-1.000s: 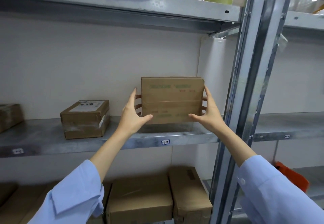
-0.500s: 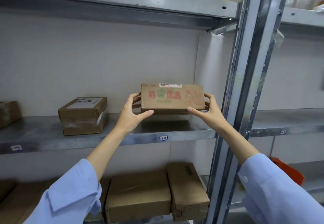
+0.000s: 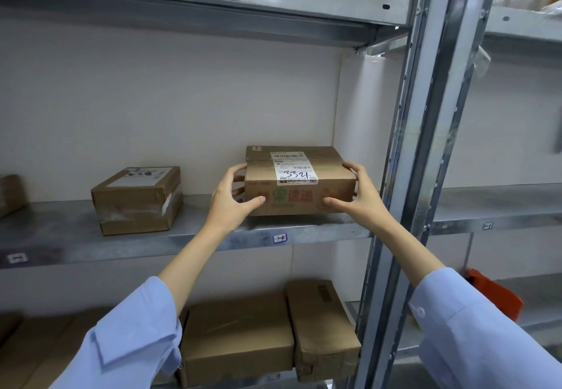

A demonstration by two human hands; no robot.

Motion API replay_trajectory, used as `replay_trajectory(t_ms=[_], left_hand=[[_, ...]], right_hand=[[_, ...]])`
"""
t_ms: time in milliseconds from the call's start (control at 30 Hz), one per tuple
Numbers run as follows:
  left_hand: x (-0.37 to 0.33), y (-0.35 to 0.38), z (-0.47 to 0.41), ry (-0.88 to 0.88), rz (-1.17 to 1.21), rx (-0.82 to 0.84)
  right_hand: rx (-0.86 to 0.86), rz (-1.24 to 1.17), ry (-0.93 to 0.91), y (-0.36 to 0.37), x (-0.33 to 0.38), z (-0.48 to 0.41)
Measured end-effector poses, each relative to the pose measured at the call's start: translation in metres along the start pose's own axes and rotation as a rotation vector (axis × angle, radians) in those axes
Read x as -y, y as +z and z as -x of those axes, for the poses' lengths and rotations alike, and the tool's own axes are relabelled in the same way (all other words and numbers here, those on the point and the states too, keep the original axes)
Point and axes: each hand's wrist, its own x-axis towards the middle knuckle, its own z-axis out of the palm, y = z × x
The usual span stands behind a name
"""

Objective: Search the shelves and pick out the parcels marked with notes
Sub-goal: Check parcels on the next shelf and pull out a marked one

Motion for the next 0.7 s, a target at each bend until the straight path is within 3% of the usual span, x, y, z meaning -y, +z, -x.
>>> replay_trajectory(t_ms=[700], left_hand=[[0.016, 0.026, -0.016, -0.045, -0.141, 0.023]], right_hand=[[-0.014, 0.029, 0.107, 0.002, -0.019, -0.004]])
